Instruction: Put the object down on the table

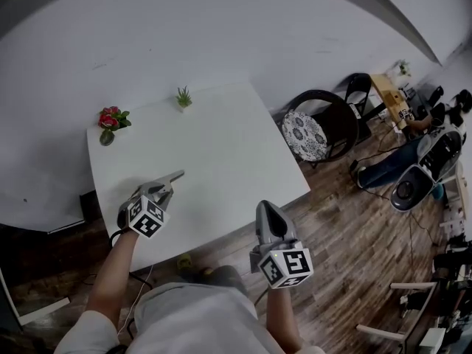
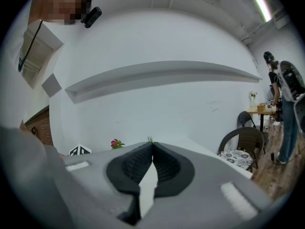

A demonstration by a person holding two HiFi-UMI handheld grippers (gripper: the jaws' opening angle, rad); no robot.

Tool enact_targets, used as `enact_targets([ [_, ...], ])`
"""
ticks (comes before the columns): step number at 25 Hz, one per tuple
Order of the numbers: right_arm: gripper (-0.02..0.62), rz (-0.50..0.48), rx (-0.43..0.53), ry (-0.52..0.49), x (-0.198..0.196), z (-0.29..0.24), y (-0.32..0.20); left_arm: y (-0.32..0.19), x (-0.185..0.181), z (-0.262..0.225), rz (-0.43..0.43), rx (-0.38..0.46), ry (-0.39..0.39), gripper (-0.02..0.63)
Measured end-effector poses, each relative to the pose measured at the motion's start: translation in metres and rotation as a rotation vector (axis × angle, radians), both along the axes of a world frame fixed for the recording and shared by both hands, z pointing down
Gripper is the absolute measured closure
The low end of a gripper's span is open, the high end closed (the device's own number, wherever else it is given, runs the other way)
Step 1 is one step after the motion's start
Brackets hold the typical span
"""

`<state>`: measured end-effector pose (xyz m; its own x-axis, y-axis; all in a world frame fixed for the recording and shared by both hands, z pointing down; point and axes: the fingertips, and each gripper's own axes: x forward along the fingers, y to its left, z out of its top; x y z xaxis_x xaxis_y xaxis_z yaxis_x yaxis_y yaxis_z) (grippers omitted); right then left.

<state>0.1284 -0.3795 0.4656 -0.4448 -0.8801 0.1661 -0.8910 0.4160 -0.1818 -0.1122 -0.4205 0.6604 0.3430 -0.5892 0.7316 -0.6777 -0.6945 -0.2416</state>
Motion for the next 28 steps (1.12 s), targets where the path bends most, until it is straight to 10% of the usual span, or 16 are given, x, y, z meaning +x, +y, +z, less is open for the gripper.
enact_targets([
  [28, 0.592, 0.078, 0.031, -0.02, 0.017, -0.016, 0.019, 0.009, -0.008, -0.126, -0.198, 0.268, 0.256, 0.597],
])
